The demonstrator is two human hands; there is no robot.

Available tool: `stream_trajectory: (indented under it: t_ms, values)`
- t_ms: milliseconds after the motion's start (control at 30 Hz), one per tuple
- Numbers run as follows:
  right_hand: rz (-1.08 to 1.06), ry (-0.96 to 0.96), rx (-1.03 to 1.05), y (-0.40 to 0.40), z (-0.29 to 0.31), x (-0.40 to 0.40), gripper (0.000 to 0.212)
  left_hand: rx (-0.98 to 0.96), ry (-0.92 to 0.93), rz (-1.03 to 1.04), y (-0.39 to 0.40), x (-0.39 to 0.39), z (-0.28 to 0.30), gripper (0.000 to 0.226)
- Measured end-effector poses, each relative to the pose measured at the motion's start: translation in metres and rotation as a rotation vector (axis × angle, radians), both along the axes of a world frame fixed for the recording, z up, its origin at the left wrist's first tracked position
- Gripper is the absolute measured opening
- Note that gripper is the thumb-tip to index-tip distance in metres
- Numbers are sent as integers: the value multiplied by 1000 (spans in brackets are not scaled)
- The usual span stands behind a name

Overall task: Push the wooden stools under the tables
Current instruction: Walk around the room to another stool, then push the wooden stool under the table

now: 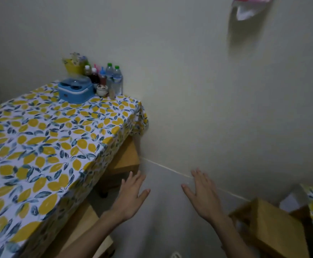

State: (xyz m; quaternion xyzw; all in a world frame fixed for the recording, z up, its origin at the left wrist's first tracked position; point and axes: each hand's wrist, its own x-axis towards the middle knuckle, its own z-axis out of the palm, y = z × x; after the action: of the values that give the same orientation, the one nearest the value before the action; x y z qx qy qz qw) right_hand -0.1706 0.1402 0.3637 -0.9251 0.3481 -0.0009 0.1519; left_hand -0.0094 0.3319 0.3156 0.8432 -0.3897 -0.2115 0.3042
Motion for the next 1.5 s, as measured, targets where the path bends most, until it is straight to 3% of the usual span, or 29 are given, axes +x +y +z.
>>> stream_trajectory:
  t_ms: [167,267,367,467,600,700,867,1200,1500]
  values:
    - [268,32,10,-82,-21,77,80,51,34,234,-52,27,-22,63]
    - [440,91,35,-128,-30,119,101,52,43,390,-80,34,-32,66]
    - [582,137,30,-162,-43,169,100,89,65,535,-98,44,-46,68]
    - [709,194,47,-180,-67,221,115,133,77,641,-106,61,-67,94]
    - [836,243,93,-194,-118,296,90,196,105,721,-117,100,-116,112]
    - [895,265,95,-201,-170,344,99,257,102,674,-129,134,-166,100]
    - [977,315,133,-208,-276,406,101,434,-59,396,-150,189,-263,70]
    - [1167,178,-12,-197,-471,474,97,452,-28,467,-169,302,-419,66]
    - [1292,108,-156,-201,-532,479,82,579,-199,542,-178,300,-466,59]
